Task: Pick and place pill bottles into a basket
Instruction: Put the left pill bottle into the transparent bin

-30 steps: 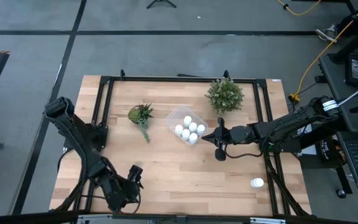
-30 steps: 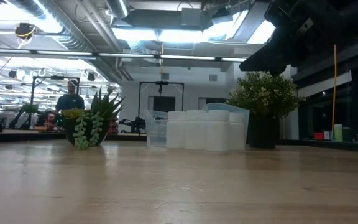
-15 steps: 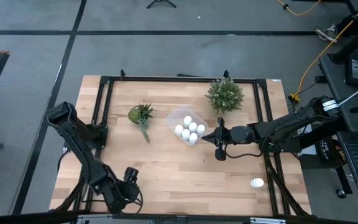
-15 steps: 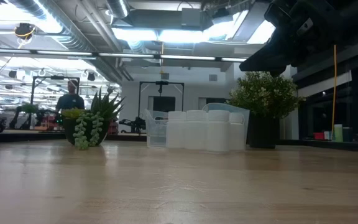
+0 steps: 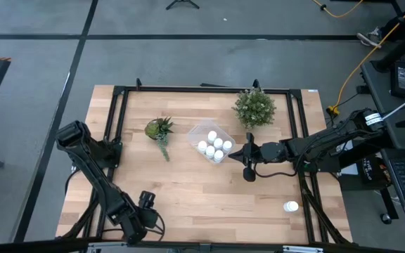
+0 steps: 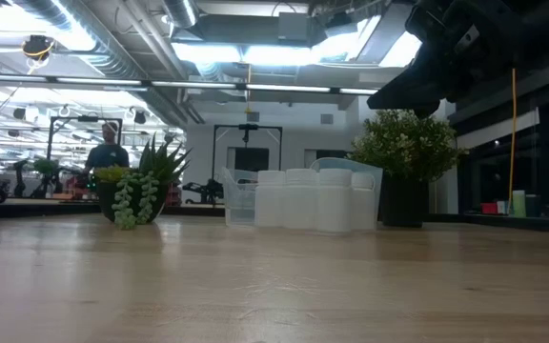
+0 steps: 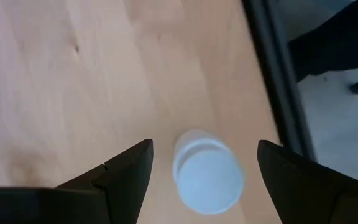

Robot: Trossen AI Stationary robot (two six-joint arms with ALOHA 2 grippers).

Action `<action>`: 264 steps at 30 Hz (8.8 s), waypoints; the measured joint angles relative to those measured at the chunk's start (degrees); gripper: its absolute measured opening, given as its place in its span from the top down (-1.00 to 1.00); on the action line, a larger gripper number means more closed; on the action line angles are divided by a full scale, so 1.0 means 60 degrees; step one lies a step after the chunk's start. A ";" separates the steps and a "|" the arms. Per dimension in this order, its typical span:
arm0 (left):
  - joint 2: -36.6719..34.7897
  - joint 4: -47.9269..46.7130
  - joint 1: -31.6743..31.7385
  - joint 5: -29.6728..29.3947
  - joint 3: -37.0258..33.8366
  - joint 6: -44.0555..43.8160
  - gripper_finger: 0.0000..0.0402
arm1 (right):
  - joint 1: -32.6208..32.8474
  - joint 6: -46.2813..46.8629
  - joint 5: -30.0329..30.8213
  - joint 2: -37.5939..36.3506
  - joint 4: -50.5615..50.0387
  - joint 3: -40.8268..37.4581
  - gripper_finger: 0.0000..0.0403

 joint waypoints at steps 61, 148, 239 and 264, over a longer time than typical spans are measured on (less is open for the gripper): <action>0.0529 -0.1467 0.0042 -0.0051 -0.0007 -0.0208 -0.07 | 0.0003 -0.0004 0.0000 0.0000 -0.0004 0.0000 0.98; -0.1853 -0.0975 0.2258 -0.0810 -0.0004 0.4313 0.20 | 0.0002 -0.0105 0.0000 0.0004 -0.0279 -0.0004 0.98; 0.0370 0.1030 1.0657 0.1888 0.0929 1.0642 0.20 | -0.1093 -0.4360 -0.0149 -0.1920 -0.2371 -0.0004 0.98; 0.0967 0.0975 1.0655 0.1687 0.0925 1.0480 0.18 | -0.1093 -0.4360 -0.0150 -0.1920 -0.2370 -0.0004 0.98</action>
